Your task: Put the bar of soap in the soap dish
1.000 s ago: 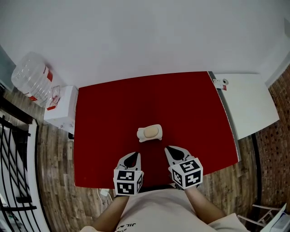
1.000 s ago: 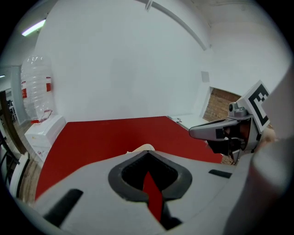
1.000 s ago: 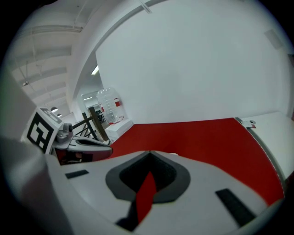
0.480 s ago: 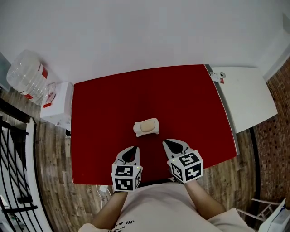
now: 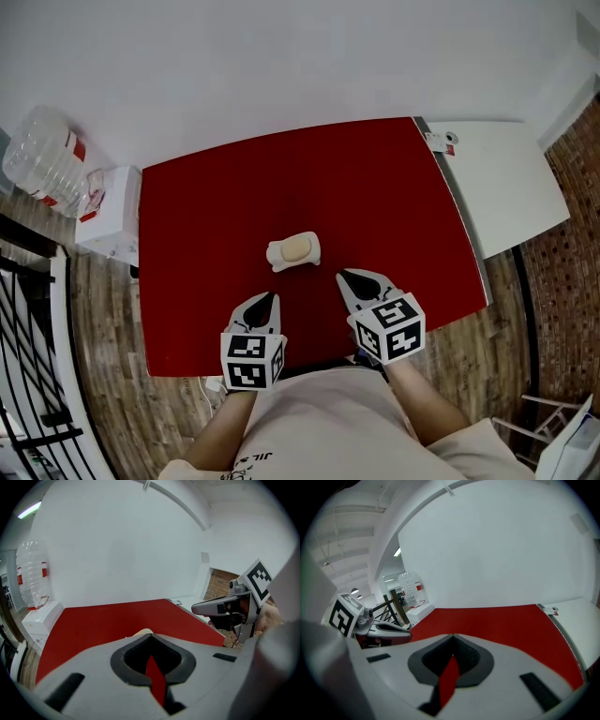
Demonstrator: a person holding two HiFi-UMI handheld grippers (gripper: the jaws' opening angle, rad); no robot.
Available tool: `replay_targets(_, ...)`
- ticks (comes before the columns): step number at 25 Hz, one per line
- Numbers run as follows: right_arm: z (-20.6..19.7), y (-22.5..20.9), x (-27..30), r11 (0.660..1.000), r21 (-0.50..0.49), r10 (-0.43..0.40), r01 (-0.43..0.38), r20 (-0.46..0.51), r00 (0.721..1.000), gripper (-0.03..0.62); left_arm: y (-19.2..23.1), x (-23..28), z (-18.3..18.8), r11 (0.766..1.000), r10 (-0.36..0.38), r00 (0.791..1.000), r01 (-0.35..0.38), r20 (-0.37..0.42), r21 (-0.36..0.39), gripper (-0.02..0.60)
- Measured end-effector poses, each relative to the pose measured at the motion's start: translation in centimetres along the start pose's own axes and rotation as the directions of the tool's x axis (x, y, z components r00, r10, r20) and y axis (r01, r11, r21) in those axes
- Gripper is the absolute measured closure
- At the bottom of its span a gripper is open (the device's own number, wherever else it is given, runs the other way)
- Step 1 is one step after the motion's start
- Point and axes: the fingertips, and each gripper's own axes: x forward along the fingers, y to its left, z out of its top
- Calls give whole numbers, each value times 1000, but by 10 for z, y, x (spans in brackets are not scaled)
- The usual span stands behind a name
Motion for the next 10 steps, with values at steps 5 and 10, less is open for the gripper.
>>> replay_targets(5, 1, -4, -2, 1000, 3, -4, 4, 4, 1000, 591, -1, 0, 2, 1000, -2, 1000, 2, 1, 5, 574)
replay_targets(10, -1, -10, -4, 1000, 5, -11, 11, 4, 1000, 591, -3, 2, 1, 1000, -2, 1000, 2, -2, 10, 574)
